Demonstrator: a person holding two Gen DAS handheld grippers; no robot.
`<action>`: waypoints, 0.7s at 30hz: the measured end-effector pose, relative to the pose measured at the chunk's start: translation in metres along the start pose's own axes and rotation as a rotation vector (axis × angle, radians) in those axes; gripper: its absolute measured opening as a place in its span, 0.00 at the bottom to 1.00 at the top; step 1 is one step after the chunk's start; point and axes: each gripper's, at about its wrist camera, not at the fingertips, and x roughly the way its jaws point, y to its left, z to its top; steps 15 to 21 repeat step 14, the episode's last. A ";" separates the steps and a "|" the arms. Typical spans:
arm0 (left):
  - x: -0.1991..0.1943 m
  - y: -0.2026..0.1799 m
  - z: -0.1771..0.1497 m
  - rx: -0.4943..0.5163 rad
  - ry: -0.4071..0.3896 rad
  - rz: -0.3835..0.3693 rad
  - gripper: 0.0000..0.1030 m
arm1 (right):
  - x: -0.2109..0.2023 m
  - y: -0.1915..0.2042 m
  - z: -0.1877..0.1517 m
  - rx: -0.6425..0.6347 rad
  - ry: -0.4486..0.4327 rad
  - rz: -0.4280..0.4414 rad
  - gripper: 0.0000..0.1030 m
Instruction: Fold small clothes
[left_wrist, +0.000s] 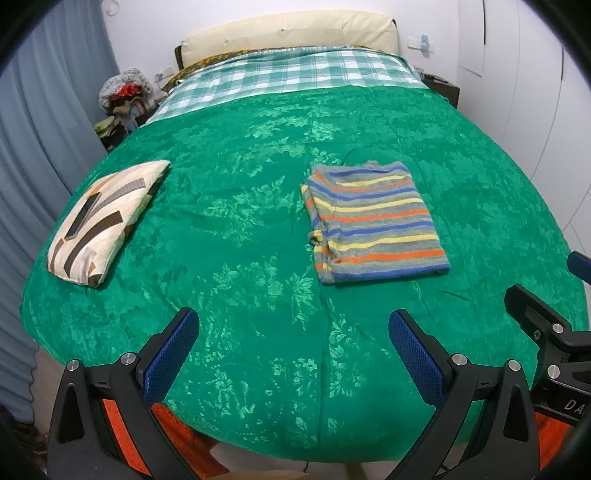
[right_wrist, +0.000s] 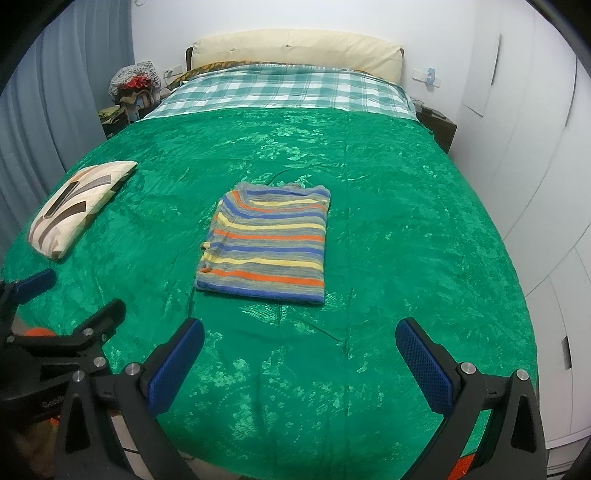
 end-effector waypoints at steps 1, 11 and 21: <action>0.001 0.000 0.000 0.000 -0.001 0.001 1.00 | 0.000 0.000 -0.001 0.001 0.001 0.000 0.99; -0.003 -0.001 -0.001 0.000 -0.026 -0.011 1.00 | 0.000 0.002 -0.002 0.001 0.002 -0.001 0.99; -0.005 -0.004 -0.002 0.011 -0.031 -0.004 1.00 | 0.000 0.002 -0.002 0.002 0.000 -0.002 0.99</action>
